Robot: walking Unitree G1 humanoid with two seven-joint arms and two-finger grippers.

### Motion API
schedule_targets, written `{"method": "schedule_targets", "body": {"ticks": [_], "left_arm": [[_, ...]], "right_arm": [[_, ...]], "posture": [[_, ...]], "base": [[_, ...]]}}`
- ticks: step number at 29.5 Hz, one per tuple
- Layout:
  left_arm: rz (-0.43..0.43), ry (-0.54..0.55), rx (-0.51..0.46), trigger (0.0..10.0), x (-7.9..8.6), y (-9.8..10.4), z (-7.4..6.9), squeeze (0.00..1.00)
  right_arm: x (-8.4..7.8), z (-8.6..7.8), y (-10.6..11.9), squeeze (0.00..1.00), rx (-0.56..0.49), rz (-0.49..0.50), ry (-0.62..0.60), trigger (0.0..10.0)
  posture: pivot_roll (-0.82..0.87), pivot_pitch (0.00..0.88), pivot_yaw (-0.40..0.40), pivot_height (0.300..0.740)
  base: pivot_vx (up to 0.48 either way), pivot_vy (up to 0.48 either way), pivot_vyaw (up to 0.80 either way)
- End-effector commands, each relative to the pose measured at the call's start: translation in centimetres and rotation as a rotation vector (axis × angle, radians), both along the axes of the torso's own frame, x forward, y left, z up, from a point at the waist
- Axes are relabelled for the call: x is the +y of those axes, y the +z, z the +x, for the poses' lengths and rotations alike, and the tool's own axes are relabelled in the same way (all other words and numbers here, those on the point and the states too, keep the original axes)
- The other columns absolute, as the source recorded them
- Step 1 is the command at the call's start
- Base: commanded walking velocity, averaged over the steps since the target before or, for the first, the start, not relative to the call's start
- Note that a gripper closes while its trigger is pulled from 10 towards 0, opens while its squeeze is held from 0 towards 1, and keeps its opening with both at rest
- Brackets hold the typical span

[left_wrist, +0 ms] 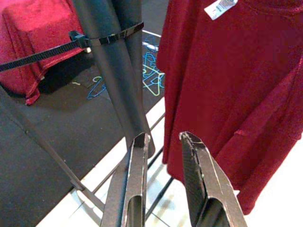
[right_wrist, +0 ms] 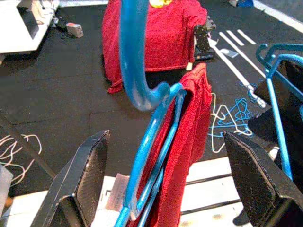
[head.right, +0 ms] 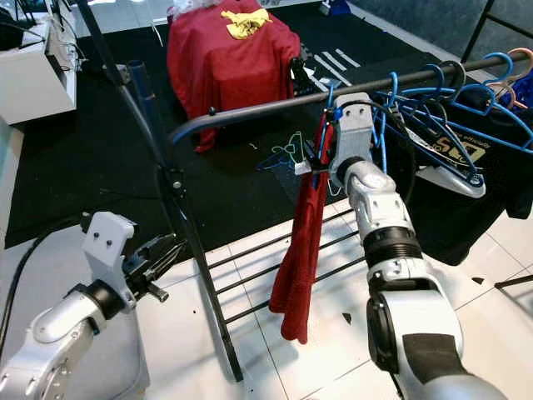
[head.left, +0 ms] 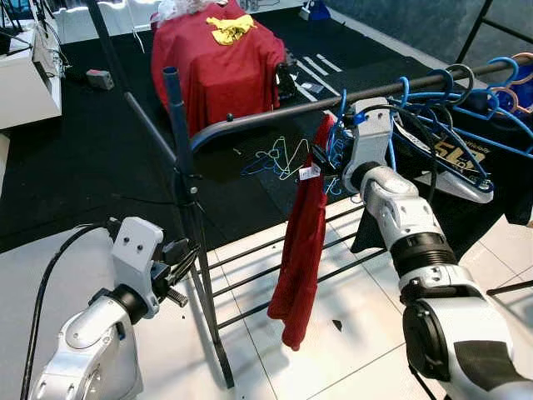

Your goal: Hang hanger

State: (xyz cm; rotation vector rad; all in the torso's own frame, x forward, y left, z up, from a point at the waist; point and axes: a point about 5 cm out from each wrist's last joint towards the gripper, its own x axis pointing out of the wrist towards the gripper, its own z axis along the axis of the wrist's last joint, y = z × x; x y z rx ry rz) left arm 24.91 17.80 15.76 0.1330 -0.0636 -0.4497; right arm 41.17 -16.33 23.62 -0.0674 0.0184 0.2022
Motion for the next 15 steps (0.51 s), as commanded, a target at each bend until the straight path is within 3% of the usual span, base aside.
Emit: {"method": "schedule_targets", "body": {"ticks": [1,6,7,11,13,14,15], "left_arm": [[0.018,0.006,0.018,10.0,0.52,-0.23,0.01,0.00],[0.022,0.004,0.017,10.0,0.53,-0.21,0.03,0.00],[0.024,0.005,0.016,10.0,0.57,-0.17,0.07,0.00],[0.024,0.005,0.015,10.0,0.59,-0.15,0.09,0.00],[0.024,0.006,0.014,10.0,0.59,-0.13,0.11,0.00],[0.024,0.006,0.014,10.0,0.58,-0.13,0.13,0.00],[0.024,0.006,0.014,10.0,0.58,-0.13,0.13,0.00]], "right_arm": [[-0.07,0.16,-0.07,0.00,0.013,-0.012,0.008,10.0],[-0.05,0.30,-0.15,0.00,0.026,-0.018,0.014,10.0],[0.00,0.38,-0.36,0.00,0.039,-0.028,0.022,4.9],[0.03,0.39,-0.45,0.00,0.045,-0.033,0.025,4.5],[0.05,0.38,-0.53,0.00,0.048,-0.036,0.027,4.0],[0.08,0.37,-0.60,0.00,0.051,-0.039,0.030,3.0],[0.08,0.37,-0.60,0.00,0.051,-0.039,0.030,3.0]], "posture": [[0.06,0.154,0.011,0.740],[0.06,0.152,0.011,0.740],[0.06,0.151,0.009,0.740],[0.06,0.151,0.009,0.740],[0.06,0.151,0.007,0.740],[0.05,0.150,0.007,0.740],[0.05,0.150,0.007,0.740]], "base": [[0.000,0.000,0.00],[0.000,0.000,0.00],[0.000,0.000,0.00],[0.000,0.000,0.00],[0.000,0.000,0.00],[0.000,0.000,0.00],[0.000,0.000,0.00]]}}
